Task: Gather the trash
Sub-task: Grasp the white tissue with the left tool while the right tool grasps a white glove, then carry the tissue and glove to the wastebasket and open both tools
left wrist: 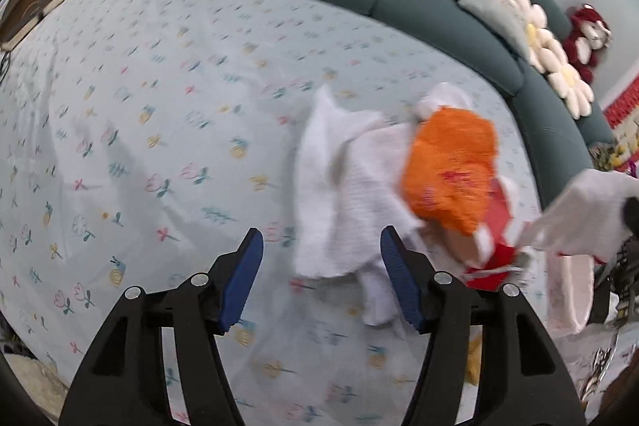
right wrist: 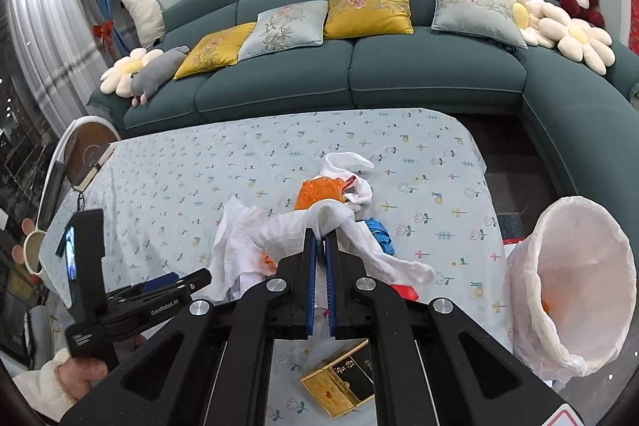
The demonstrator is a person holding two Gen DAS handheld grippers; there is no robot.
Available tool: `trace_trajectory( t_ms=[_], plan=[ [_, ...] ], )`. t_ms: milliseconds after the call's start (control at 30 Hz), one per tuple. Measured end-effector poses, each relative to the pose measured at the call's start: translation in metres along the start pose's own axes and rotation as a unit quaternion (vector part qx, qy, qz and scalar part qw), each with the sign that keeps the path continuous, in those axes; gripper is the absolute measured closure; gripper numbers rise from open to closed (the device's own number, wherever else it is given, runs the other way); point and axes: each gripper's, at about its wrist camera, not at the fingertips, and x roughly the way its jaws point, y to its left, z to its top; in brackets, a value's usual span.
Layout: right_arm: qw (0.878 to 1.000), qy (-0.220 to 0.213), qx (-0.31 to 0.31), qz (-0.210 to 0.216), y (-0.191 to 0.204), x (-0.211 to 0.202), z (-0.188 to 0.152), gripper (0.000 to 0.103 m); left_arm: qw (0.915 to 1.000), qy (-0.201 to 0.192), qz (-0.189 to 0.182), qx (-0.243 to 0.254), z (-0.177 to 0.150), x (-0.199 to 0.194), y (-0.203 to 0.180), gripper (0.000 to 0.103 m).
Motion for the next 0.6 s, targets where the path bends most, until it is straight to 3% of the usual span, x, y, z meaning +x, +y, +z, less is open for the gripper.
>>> trace_trajectory(
  t_ms=[167,300,333,433,600],
  plan=[
    [1.0,0.015,0.003,-0.002,-0.001,0.016,-0.005,0.098,0.9998,0.018,0.004,-0.012,0.003,0.017,0.014,0.055],
    [1.0,0.027,0.0,-0.001,0.003,0.027,-0.007,0.098,0.9996,0.027,-0.001,-0.001,0.006,0.028,0.007,0.055],
    [1.0,0.029,0.0,-0.001,0.003,0.029,-0.007,0.098,0.9996,0.03,-0.001,0.002,0.007,0.031,0.005,0.06],
    [0.999,0.033,-0.002,-0.001,0.005,0.034,-0.008,0.098,0.999,0.042,-0.005,0.016,0.008,0.04,-0.001,0.098],
    [1.0,0.031,0.0,-0.002,0.004,0.032,-0.007,0.098,0.9996,0.018,-0.013,0.02,0.011,0.024,-0.006,0.102]
  ],
)
